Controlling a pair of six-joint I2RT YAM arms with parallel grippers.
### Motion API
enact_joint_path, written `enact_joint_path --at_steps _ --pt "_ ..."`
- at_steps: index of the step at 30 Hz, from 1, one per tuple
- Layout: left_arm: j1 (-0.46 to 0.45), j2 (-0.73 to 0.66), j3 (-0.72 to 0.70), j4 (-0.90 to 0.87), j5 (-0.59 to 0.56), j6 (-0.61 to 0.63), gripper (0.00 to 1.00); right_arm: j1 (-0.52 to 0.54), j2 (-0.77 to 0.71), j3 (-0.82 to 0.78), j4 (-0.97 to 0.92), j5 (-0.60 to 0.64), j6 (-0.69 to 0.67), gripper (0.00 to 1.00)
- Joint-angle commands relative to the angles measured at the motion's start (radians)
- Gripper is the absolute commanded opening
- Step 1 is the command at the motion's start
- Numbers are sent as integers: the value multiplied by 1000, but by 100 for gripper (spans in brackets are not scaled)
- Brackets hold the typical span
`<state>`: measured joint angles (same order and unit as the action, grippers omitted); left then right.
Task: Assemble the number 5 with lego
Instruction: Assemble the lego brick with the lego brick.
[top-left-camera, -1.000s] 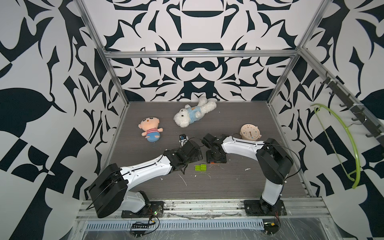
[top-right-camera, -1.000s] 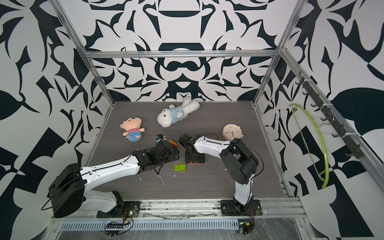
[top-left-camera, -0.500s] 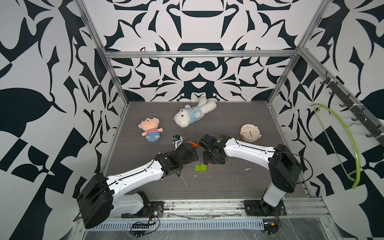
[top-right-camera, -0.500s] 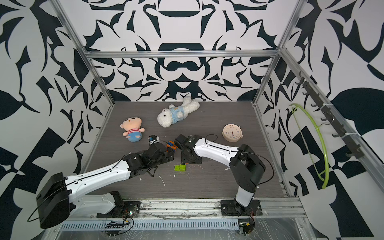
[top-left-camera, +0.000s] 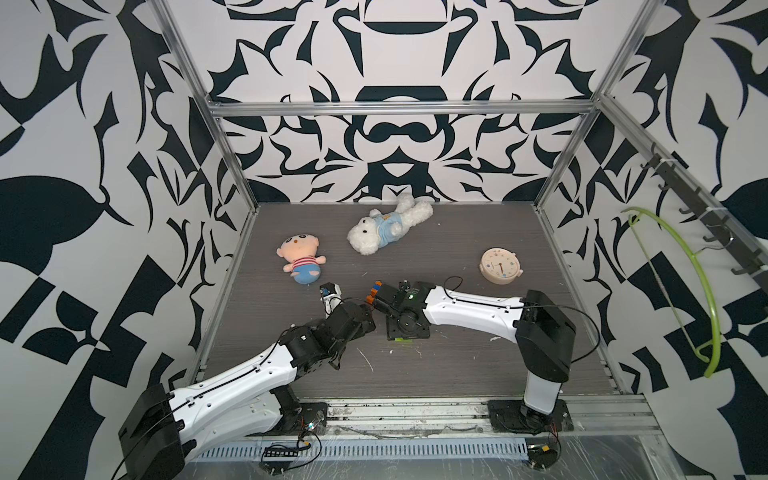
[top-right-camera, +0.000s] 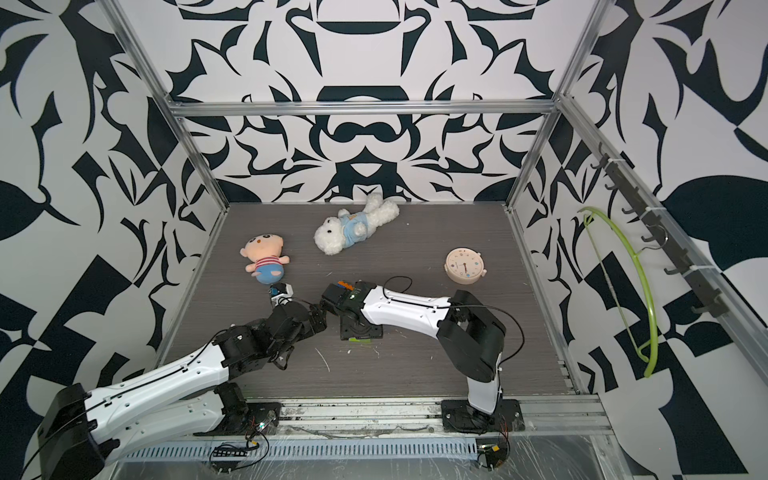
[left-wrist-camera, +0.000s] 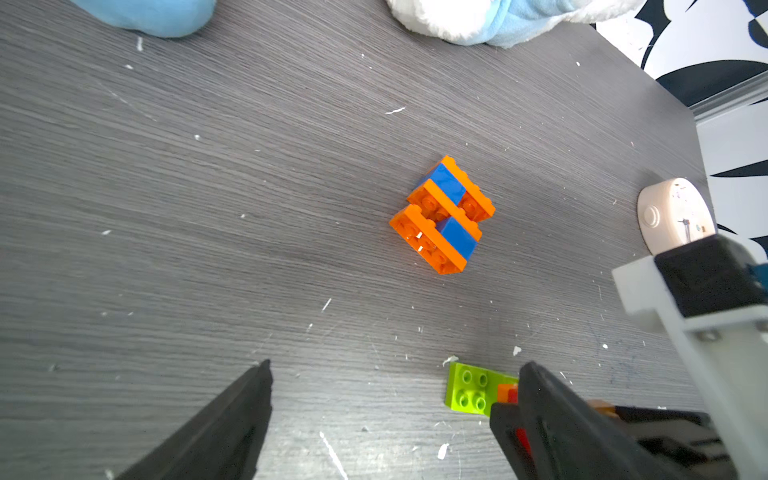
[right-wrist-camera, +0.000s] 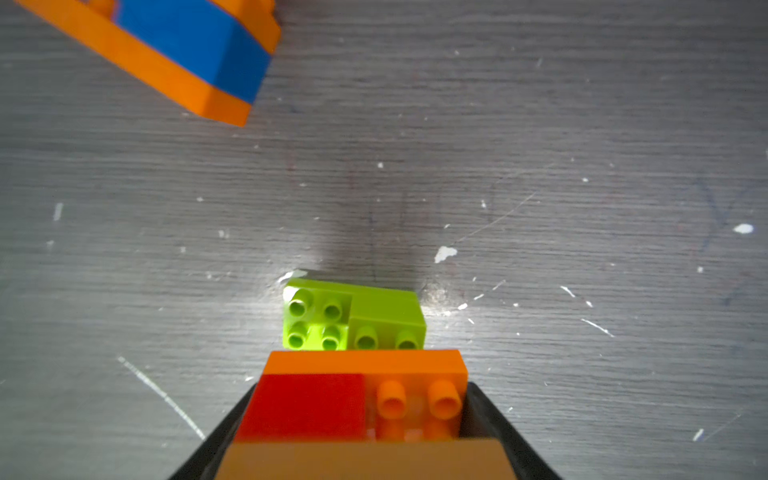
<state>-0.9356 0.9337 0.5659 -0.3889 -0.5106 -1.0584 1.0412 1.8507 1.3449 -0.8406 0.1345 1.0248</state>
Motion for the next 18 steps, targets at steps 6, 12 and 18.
enact_joint_path --at_steps 6,12,18 --pt "6 -26 -24 -33 -22 -11 99 6 5 53 -33 64 46 65" --pt "6 -12 -17 -31 -16 -11 99 12 2 50 -8 24 71 65" --pt "6 -9 -18 -24 -12 -8 99 32 20 69 -13 25 88 65"
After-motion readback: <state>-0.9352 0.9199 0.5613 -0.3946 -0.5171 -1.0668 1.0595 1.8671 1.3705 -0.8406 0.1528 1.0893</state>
